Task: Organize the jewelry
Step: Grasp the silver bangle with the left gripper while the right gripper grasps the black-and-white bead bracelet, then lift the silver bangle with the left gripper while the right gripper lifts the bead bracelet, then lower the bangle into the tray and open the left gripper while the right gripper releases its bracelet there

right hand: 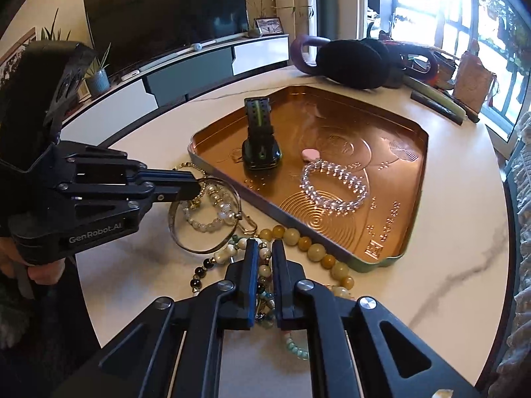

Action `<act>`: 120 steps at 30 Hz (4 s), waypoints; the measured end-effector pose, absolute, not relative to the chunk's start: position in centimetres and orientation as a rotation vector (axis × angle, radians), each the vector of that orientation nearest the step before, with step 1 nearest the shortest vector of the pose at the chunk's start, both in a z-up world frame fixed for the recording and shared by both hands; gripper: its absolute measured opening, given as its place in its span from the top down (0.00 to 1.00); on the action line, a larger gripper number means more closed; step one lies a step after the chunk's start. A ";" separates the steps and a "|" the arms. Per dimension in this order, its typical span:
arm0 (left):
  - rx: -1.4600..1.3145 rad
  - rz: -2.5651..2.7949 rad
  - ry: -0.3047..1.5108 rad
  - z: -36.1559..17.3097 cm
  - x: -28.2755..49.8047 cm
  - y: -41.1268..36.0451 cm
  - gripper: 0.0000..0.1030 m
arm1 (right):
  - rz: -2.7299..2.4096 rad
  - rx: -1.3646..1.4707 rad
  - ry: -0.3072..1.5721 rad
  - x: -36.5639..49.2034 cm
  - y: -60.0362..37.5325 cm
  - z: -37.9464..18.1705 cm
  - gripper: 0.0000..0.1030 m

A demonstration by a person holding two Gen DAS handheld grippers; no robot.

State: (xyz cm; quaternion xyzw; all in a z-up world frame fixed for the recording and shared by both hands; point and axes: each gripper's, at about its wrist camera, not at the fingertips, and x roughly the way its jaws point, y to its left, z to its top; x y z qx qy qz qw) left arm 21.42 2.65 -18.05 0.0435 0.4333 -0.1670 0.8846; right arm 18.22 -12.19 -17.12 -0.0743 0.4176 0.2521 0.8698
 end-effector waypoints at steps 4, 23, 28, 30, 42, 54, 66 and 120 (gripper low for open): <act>0.064 -0.370 0.876 -17.0 21.0 2.9 0.97 | 0.514 -0.109 0.812 18.1 -13.0 -15.5 0.93; 0.055 -0.329 0.825 -14.9 20.3 2.7 0.97 | 0.503 -0.073 0.682 15.7 -13.8 -11.8 0.93; 0.073 -0.300 0.811 -14.8 19.9 2.6 0.97 | 0.489 -0.084 0.667 14.9 -14.2 -11.4 0.93; 0.075 -0.311 0.812 -14.7 19.7 2.5 0.97 | 0.485 -0.083 0.662 14.6 -14.3 -11.1 0.93; -0.015 -0.310 0.766 -12.0 18.7 3.7 0.97 | 0.456 -0.077 0.624 13.8 -14.7 -9.9 0.93; -0.074 -0.317 0.582 -2.3 18.8 4.4 0.97 | 0.440 -0.011 0.453 14.0 -14.8 -0.4 0.93; -0.179 -0.305 0.668 -6.8 22.5 6.1 0.96 | 0.443 0.113 0.505 18.6 -14.6 -1.9 0.93; -0.064 -0.229 0.916 -16.8 30.2 4.8 0.96 | 0.426 0.131 0.761 26.2 -16.8 -13.9 0.93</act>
